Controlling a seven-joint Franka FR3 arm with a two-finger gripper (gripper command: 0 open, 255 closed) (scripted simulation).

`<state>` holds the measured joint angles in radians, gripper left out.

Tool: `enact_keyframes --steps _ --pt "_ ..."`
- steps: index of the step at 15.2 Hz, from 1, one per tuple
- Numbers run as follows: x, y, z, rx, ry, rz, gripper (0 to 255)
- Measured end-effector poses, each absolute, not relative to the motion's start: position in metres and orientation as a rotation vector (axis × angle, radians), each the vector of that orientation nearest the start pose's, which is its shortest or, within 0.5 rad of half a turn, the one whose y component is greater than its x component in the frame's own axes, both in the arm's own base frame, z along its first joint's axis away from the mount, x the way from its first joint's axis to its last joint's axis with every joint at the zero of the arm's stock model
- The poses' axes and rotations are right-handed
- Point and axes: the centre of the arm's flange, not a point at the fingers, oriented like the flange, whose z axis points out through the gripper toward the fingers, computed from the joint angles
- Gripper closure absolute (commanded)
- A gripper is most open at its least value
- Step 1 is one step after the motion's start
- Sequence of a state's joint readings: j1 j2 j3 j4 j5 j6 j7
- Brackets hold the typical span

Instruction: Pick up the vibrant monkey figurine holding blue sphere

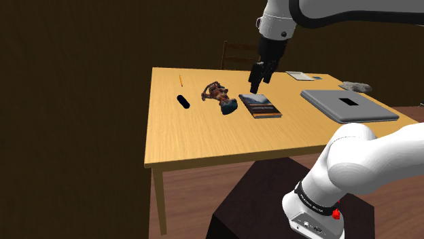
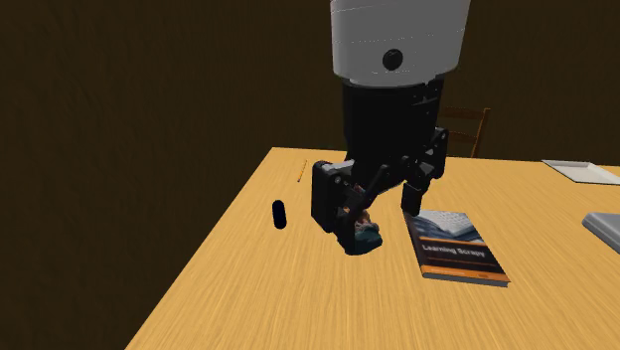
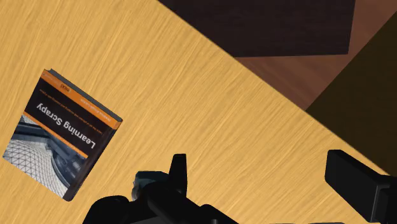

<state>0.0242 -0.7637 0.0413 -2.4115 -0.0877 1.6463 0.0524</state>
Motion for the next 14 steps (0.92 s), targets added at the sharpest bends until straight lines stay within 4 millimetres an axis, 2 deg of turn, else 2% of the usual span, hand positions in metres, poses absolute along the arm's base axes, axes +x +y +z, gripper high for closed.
enact_keyframes --steps 2,4,14 --pt "0.322 0.012 0.562 -3.254 -0.011 -0.005 0" --pt "0.339 0.0 0.556 -3.244 -0.001 0.001 0" --pt "0.441 -0.077 0.5 -3.178 0.057 0.033 0"
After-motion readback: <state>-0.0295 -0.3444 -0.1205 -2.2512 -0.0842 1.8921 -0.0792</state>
